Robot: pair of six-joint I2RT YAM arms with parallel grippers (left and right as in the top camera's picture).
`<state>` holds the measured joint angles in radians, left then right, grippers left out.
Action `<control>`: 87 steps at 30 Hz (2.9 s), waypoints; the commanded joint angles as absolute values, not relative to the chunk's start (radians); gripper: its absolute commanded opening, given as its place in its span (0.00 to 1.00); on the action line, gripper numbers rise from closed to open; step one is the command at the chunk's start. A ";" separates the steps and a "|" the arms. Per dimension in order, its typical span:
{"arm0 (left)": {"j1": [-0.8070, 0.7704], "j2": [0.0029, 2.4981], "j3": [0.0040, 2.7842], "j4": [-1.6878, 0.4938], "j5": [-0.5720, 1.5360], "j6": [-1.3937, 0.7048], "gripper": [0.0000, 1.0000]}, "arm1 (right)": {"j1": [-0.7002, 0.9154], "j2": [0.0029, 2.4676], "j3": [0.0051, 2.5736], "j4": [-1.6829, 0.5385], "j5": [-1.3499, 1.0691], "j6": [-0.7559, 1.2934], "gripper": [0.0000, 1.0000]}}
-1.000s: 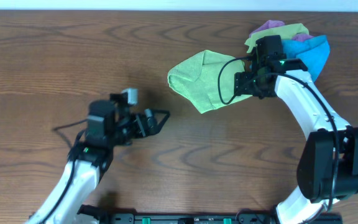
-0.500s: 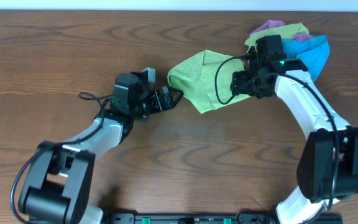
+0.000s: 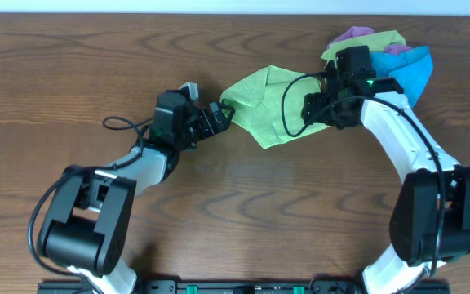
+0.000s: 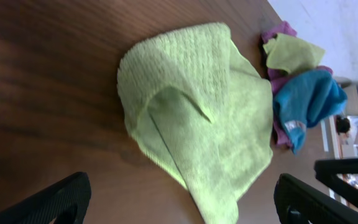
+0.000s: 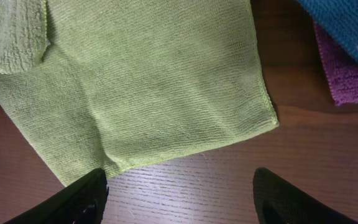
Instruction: Fold the cloth
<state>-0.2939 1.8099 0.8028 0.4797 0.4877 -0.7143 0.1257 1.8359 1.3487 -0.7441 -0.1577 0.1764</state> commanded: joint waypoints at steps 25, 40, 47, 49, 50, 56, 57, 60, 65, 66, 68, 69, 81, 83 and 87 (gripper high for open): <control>-0.339 2.008 0.947 0.480 0.483 -0.718 0.84 | 0.125 1.839 1.346 -0.744 -0.192 0.206 0.75; -0.347 2.027 0.947 0.536 0.366 -0.719 0.13 | 0.135 1.839 1.346 -0.768 -0.221 0.209 0.73; -0.342 2.027 0.968 0.558 0.377 -0.717 0.06 | 0.139 1.839 1.345 -0.780 -0.221 0.209 0.72; -0.329 2.027 0.995 0.553 0.427 -0.710 0.05 | 0.139 1.839 1.345 -0.786 -0.221 0.208 0.72; -0.319 2.027 1.013 0.544 0.459 -0.710 0.06 | 0.139 1.839 1.345 -0.791 -0.219 0.209 0.71; -0.205 2.026 1.207 0.321 0.682 -0.666 0.05 | 0.139 1.839 1.317 -0.798 -0.210 0.208 0.71; -0.184 2.026 1.252 0.250 0.701 -0.643 0.05 | 0.139 1.839 1.300 -0.786 -0.210 0.209 0.72; -0.138 2.026 1.393 0.004 0.707 -0.525 0.05 | 0.145 1.839 1.243 -0.730 -0.211 0.223 0.72; -0.118 2.026 1.539 -0.267 0.642 -0.346 0.08 | 0.167 1.839 1.147 -0.623 -0.226 0.278 0.75; -0.118 2.026 1.551 -0.297 0.627 -0.325 0.10 | 0.172 1.839 1.137 -0.611 -0.229 0.286 0.75; -0.118 2.026 1.556 -0.337 0.617 -0.304 0.25 | 0.181 1.839 1.124 -0.599 -0.229 0.293 0.75; -0.118 2.026 1.556 -0.363 0.617 -0.302 0.31 | 0.183 1.839 1.122 -0.595 -0.228 0.292 0.76; -0.118 2.027 1.553 -0.582 0.619 -0.284 0.83 | 0.113 1.839 1.122 -0.556 -0.084 0.348 0.78; -0.118 2.027 1.545 -0.613 0.622 -0.284 0.83 | 0.104 1.839 1.122 -0.556 -0.067 0.348 0.79; -0.121 2.027 1.506 -0.624 0.659 -0.294 0.82 | 0.097 1.839 1.122 -0.538 -0.056 0.347 0.80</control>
<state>-0.1188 2.0144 1.5360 -0.6205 0.6285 -0.3019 0.1047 1.8362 1.1229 -0.5468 -0.0811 0.3305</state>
